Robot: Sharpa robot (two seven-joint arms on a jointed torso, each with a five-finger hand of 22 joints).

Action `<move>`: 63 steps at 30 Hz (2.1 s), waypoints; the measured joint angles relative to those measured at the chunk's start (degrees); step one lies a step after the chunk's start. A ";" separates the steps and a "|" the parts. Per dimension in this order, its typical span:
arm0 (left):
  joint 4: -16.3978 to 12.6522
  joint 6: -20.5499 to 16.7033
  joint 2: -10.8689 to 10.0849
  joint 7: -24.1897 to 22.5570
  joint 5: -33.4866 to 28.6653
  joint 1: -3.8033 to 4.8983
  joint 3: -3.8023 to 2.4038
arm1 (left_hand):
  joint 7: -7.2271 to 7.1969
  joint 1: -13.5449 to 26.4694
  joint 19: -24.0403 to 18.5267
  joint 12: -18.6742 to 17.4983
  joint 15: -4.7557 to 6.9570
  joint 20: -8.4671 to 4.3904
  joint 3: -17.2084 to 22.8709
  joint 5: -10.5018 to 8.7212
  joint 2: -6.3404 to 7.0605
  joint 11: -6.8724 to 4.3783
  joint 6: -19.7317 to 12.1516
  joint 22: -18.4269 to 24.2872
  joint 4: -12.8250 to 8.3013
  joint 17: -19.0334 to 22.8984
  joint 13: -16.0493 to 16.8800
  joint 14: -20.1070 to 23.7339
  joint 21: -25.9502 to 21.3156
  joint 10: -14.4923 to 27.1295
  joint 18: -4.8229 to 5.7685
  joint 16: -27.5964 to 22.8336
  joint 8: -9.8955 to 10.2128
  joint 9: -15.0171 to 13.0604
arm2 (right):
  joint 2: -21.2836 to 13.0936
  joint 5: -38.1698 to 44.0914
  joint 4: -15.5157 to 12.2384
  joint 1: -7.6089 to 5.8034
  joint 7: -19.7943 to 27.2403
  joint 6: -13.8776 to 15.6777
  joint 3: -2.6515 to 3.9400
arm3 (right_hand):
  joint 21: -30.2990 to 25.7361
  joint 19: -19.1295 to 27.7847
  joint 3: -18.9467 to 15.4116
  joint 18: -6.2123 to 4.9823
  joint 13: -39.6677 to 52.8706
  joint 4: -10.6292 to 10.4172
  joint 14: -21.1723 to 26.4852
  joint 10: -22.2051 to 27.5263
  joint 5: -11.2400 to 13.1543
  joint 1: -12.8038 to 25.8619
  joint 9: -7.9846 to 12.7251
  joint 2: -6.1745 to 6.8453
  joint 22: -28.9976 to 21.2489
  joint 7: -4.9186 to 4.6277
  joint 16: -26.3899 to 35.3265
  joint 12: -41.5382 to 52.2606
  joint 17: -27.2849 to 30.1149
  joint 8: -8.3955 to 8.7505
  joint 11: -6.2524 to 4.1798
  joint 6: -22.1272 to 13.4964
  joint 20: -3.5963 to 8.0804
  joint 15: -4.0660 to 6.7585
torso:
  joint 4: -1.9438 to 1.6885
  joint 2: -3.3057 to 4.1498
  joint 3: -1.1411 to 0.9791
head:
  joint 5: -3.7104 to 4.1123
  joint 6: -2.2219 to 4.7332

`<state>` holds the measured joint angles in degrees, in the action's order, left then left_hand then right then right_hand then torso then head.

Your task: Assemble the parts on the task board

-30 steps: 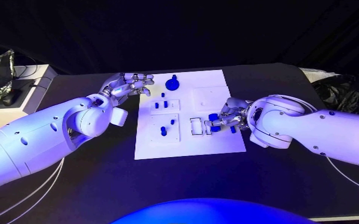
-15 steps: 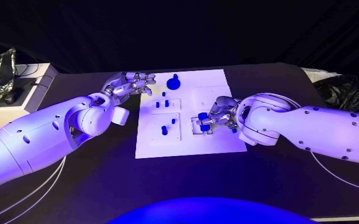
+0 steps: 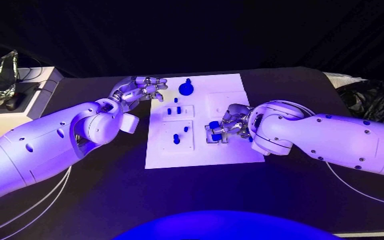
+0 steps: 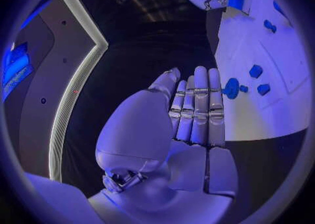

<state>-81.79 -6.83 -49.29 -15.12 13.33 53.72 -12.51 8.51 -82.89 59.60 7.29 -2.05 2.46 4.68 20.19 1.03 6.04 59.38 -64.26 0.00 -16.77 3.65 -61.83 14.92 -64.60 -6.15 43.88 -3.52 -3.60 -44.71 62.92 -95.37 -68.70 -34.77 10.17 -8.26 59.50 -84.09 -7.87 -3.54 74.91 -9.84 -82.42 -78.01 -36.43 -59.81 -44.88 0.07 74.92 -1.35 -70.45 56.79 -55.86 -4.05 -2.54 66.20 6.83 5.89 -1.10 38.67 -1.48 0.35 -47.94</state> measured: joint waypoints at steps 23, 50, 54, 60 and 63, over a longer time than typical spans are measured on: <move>-0.04 0.00 -0.17 0.04 -0.01 0.00 0.00 | 0.00 0.00 0.00 0.00 0.00 0.00 0.00 0.00 0.00 0.00 0.00 -0.09 0.00 0.00 0.00 0.00 -0.27 0.00 0.00 0.00 0.00 0.01 | 1.11 0.14 1.37 0.71 0.28 0.09 0.11 | 0.00 0.08 3.43 0.06 0.03 2.87 -0.10 -0.10 10.88 1.16 0.19 0.69 -0.01 -0.22 0.46 -0.24 0.29 -0.22 0.11 0.23 -0.08 -0.09 | -0.01 -0.01 -0.01 | -0.24 -0.14; -0.01 -0.02 -0.19 0.08 -0.01 0.00 0.00 | 0.00 0.00 0.20 0.00 0.00 0.20 0.00 0.00 0.00 0.20 0.00 -0.15 0.00 0.00 0.00 0.00 -0.27 0.20 0.01 0.00 0.00 0.01 | 0.78 1.87 0.91 1.42 0.54 2.58 0.06 | 0.00 0.08 10.03 0.05 0.01 -7.25 -0.09 0.40 32.32 9.66 0.62 10.87 0.03 -0.72 0.68 -0.53 0.31 0.13 0.05 0.30 -0.08 -0.08 | 0.01 -0.01 -0.05 | -0.25 -0.04; -0.01 -0.03 -0.20 0.08 -0.01 0.00 0.00 | 0.00 0.00 0.21 0.00 0.00 0.21 0.00 0.00 0.00 0.20 0.00 -0.18 0.00 0.00 0.00 0.00 -0.27 0.20 0.01 0.00 0.00 0.01 | 0.12 2.32 0.07 1.65 0.69 3.03 -0.02 | 0.00 0.08 10.02 0.05 0.01 -7.25 -0.09 0.40 32.55 9.66 0.48 10.87 0.03 -0.80 0.68 -0.53 0.26 -0.13 0.05 0.21 -0.08 -0.08 | 0.00 -0.01 -0.07 | -0.35 -0.08; -0.01 -0.03 -0.24 0.08 -0.01 0.00 0.00 | 0.00 0.00 0.21 0.01 0.00 0.21 -0.01 0.00 0.00 0.20 0.00 -0.18 0.00 0.00 0.00 0.00 -0.27 0.20 0.01 0.00 0.00 0.01 | -1.47 2.86 -1.31 1.85 0.96 3.59 -0.11 | 0.18 0.09 10.29 0.05 0.00 -6.99 -0.09 0.48 32.55 8.53 0.29 9.74 0.02 -0.59 0.68 -0.53 0.05 -0.12 -0.03 0.42 -0.08 -0.08 | -0.02 -0.01 -0.07 | -0.53 -0.18; -0.01 -0.03 -0.26 0.08 -0.01 0.00 0.00 | 0.00 0.00 0.21 0.00 0.00 0.21 -0.01 0.00 0.00 0.20 0.00 -0.18 0.00 0.00 0.00 0.00 -0.27 0.20 0.00 0.00 0.00 0.01 | -2.50 3.04 -2.11 1.86 1.20 3.87 -0.11 | 0.19 0.09 10.60 0.05 0.00 -6.68 -0.09 0.48 31.86 5.50 0.03 8.48 0.02 -0.46 0.67 -0.53 -0.02 -0.38 -0.03 0.55 -0.09 -0.08 | -0.01 -0.01 -0.07 | -0.60 -0.23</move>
<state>-81.80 -6.87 -49.55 -15.04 13.31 53.72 -12.51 8.51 -82.89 59.81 7.29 -2.05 2.67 4.68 20.19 1.03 6.24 59.38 -64.44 0.00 -16.77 3.65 -61.83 14.66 -64.40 -6.15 43.88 -3.52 -3.59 -47.21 65.97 -97.48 -66.84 -33.57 14.04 -8.37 59.69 -84.00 2.73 -3.49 74.91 -16.52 -82.52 -77.53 -4.56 -54.31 -44.85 8.56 74.94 -1.81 -69.78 56.26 -55.88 -4.43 -2.58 66.75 6.75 5.81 -1.11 38.67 -1.55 -0.25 -48.16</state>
